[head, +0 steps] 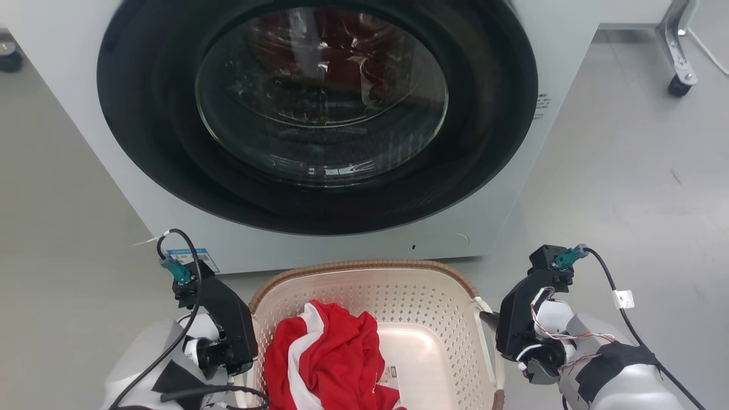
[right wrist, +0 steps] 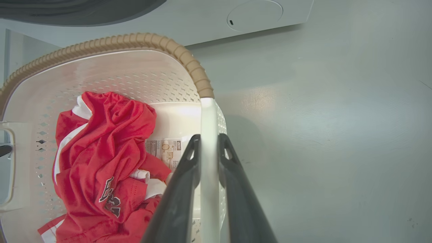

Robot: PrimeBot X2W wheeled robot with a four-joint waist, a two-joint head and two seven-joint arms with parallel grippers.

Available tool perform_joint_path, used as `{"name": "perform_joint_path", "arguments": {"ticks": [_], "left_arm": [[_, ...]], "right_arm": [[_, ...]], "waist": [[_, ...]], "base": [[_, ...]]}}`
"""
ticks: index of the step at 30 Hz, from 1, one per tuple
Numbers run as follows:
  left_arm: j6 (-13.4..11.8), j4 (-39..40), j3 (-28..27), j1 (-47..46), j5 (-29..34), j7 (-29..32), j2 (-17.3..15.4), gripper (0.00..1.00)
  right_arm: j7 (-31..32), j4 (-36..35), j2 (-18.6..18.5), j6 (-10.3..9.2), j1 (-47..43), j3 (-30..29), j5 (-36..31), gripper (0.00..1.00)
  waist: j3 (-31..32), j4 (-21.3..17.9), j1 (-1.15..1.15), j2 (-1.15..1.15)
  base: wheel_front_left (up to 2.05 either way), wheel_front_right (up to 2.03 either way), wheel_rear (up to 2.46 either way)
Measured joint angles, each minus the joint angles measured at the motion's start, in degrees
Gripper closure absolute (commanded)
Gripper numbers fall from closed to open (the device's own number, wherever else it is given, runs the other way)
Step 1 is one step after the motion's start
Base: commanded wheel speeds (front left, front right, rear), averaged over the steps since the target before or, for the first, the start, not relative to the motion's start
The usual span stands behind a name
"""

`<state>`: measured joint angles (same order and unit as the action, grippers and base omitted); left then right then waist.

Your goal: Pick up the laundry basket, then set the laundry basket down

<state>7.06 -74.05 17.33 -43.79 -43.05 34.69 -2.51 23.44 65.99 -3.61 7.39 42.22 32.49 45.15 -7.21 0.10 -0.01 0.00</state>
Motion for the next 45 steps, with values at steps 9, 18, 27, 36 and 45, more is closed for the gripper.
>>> {"name": "perform_joint_path", "arguments": {"ticks": [9, 18, 27, 36, 45], "left_arm": [[0.0, -0.34, -0.27, 0.93, -0.75, 2.09, -0.08, 1.0], [0.0, -0.53, -0.36, 1.1, -0.83, 3.13, -0.08, 1.0], [0.0, -0.82, -0.51, 2.14, -2.32, 3.61, -0.26, 1.0], [0.0, -0.86, -0.52, 2.36, -2.34, 3.81, -0.3, 1.0], [0.0, -0.91, -0.52, 2.88, -2.55, 3.8, -0.3, 1.0]], "right_arm": [[3.3, 1.01, 0.0, 0.0, 0.0, 0.23, 2.04, 1.0], [5.53, 1.6, -0.09, 0.0, 0.01, 0.35, 3.33, 1.0], [7.06, 1.97, -0.09, 0.0, 0.0, 0.84, 4.48, 1.0], [7.76, 2.09, -0.09, 0.0, -0.1, 1.31, 4.87, 1.0], [7.78, 2.22, -0.09, 0.0, -0.1, 1.83, 5.27, 1.0]], "waist": [[3.29, -0.04, 0.0, 0.0], [5.85, 0.28, 0.0, 0.01], [6.85, 0.38, 0.01, 0.01], [7.13, 0.35, 0.0, 0.01], [7.24, 0.25, 0.01, 0.01]], "base": [[0.0, 0.0, 0.0], [0.0, 0.0, 0.0], [0.0, 0.0, 0.0], [0.0, 0.0, 0.0], [0.0, 0.0, 0.0]]}}
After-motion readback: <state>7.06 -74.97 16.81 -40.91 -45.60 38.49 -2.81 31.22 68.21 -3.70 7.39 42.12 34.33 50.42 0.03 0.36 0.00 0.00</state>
